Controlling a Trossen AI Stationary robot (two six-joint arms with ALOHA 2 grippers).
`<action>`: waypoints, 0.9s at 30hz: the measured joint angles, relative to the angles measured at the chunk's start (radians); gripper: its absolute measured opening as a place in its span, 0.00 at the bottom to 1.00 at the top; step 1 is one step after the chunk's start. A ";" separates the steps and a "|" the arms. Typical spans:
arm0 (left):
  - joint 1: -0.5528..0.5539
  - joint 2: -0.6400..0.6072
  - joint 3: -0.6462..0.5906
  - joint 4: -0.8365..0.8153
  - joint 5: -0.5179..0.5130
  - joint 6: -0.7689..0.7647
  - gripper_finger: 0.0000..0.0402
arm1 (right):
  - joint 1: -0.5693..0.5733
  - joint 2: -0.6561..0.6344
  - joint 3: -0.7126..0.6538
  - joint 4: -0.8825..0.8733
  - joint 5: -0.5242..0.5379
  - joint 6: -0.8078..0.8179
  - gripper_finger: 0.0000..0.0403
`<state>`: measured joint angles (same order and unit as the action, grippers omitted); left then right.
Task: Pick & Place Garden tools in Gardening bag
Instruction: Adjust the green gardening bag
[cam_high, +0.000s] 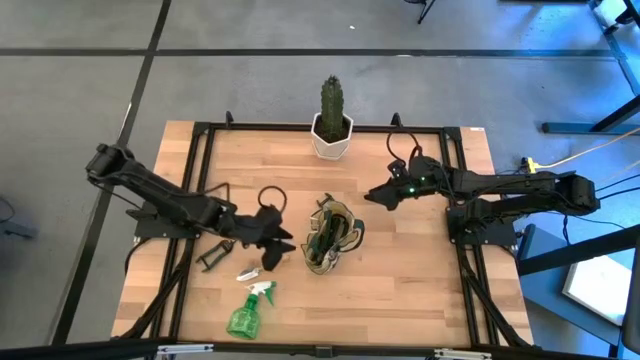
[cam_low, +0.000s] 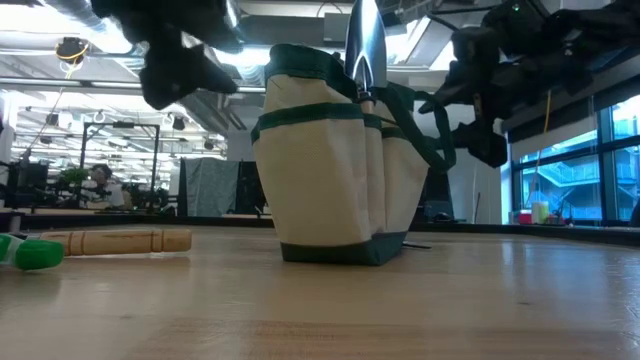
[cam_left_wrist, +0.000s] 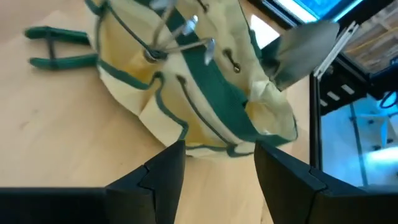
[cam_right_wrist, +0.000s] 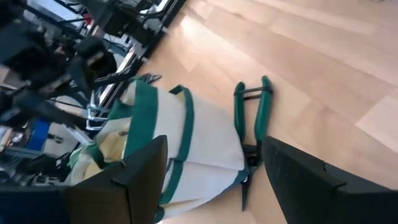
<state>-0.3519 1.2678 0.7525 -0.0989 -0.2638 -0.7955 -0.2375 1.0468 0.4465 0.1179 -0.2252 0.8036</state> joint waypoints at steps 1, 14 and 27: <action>0.000 0.017 0.013 0.008 -0.002 0.013 0.46 | 0.000 0.001 0.000 0.000 0.007 0.000 0.65; -0.008 0.188 0.246 -0.188 -0.066 0.191 0.46 | 0.000 0.002 0.000 -0.008 0.042 0.038 0.65; 0.018 0.271 0.261 -0.165 -0.011 0.142 0.46 | 0.003 0.002 0.000 -0.009 0.042 0.046 0.65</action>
<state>-0.3340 1.5383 1.0138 -0.2643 -0.2747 -0.6539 -0.2340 1.0492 0.4465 0.1089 -0.1837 0.8494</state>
